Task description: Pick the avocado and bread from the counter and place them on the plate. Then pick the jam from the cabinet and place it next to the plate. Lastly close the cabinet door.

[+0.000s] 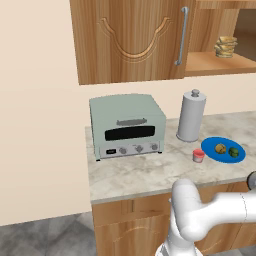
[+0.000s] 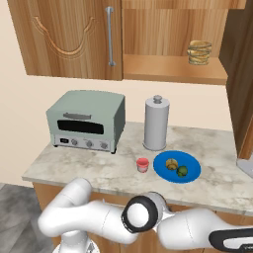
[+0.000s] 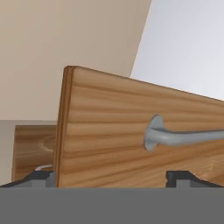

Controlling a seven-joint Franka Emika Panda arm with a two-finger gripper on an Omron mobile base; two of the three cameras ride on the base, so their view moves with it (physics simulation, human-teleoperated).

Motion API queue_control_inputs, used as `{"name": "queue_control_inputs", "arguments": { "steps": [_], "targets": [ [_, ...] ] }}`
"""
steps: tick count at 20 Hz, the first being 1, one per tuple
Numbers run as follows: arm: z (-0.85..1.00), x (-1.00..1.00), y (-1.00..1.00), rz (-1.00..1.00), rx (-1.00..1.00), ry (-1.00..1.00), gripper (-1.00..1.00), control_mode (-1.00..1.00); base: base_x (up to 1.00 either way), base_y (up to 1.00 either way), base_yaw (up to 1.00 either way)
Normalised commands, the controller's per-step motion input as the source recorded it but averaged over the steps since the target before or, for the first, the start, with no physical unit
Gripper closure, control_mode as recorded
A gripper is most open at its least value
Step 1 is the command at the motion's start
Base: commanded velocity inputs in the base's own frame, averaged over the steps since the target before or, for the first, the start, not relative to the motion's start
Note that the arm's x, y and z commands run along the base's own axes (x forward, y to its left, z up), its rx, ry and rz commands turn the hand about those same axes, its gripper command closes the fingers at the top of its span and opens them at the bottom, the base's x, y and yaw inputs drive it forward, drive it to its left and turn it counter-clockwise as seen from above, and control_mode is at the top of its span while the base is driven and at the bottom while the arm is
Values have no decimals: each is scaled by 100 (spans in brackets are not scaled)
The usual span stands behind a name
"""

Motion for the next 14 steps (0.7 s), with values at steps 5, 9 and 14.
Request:
{"name": "queue_control_inputs", "arguments": {
  "steps": [5, 9, 14],
  "targets": [
    [18, -10, -20, 21, -28, -1, -100, -100, 0, 0, 0],
    [18, -14, -11, 3, -29, 0, -100, -100, 0, 0, 0],
    [8, -18, -4, 0, -28, 1, -100, -100, 0, 0, 0]
  ]
}}
